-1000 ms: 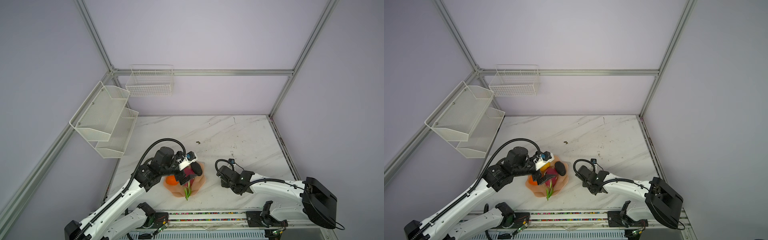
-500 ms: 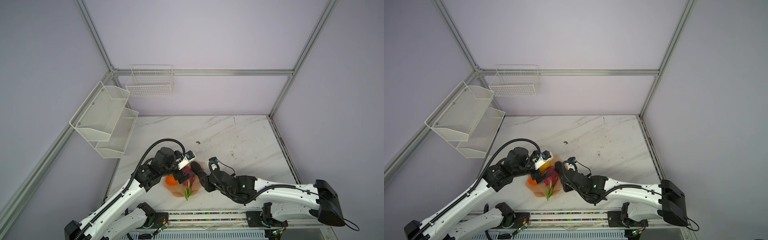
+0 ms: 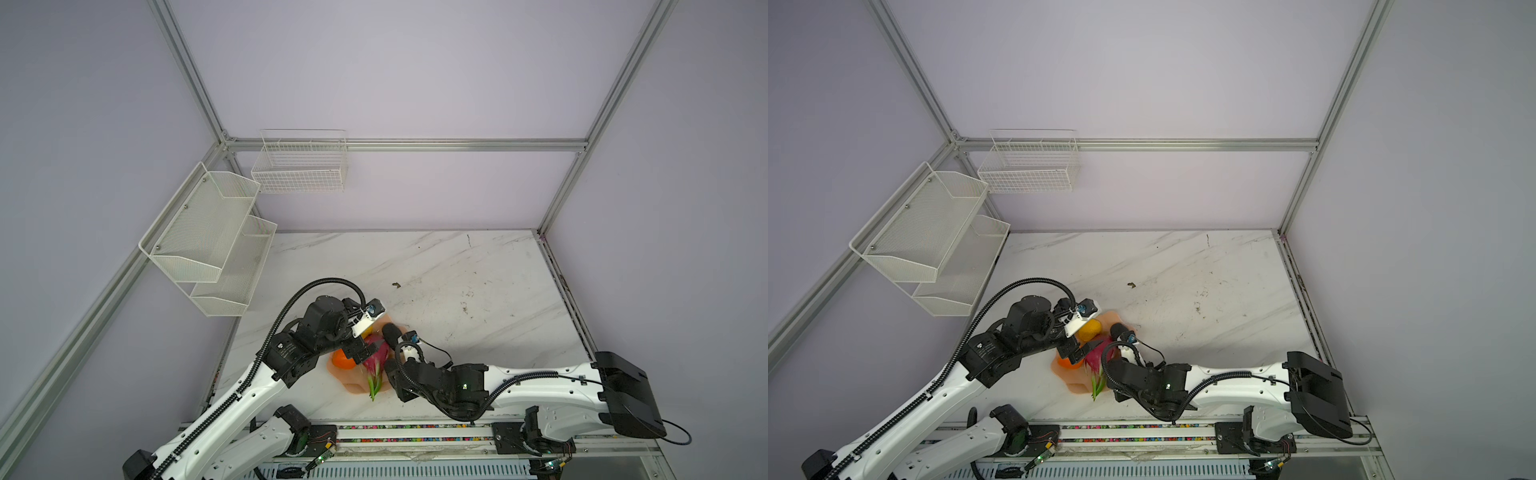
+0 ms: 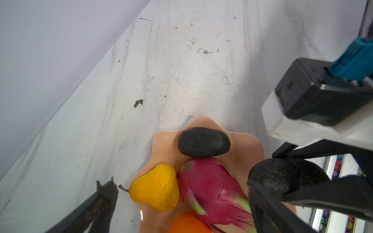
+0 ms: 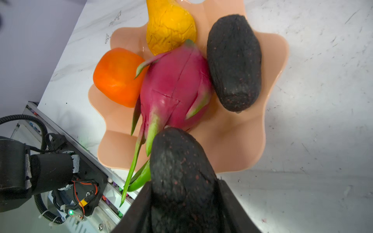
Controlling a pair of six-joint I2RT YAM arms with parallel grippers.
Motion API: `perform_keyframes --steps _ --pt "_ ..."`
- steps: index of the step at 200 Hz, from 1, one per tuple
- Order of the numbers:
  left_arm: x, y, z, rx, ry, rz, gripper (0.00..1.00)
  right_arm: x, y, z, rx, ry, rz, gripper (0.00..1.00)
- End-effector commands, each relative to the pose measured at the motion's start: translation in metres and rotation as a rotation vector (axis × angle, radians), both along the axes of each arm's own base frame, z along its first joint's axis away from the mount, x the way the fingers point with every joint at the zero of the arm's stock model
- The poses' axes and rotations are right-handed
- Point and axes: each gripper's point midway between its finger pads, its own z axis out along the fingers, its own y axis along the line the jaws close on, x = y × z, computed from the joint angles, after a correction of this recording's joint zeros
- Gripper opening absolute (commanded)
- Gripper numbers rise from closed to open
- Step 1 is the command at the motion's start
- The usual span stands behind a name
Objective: Place and organize the fake fruits in the fruit bowl
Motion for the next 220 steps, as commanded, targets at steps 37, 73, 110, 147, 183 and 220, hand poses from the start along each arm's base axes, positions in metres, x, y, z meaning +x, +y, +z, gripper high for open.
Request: perform_keyframes --steps 37,73,110,147,183,220 --pt "0.001 0.002 -0.004 -0.010 -0.003 0.016 1.00 0.015 0.009 0.020 0.037 -0.064 -0.056 0.37" --pt "0.001 0.002 -0.004 -0.010 -0.003 0.017 1.00 0.025 0.010 0.017 0.012 -0.083 -0.064 0.37" --pt "0.001 0.003 -0.004 -0.008 -0.006 0.019 1.00 0.029 0.005 0.011 -0.001 -0.083 -0.076 0.48" --pt "0.002 0.004 -0.005 -0.007 -0.004 0.023 1.00 0.030 0.004 0.012 -0.004 -0.095 -0.074 0.70" --pt "0.002 0.003 -0.005 -0.004 -0.004 0.022 1.00 0.033 0.005 0.017 -0.004 -0.111 -0.073 0.77" --pt "0.005 0.007 -0.005 0.003 -0.012 0.050 1.00 0.049 -0.012 0.046 0.008 -0.170 -0.124 0.81"
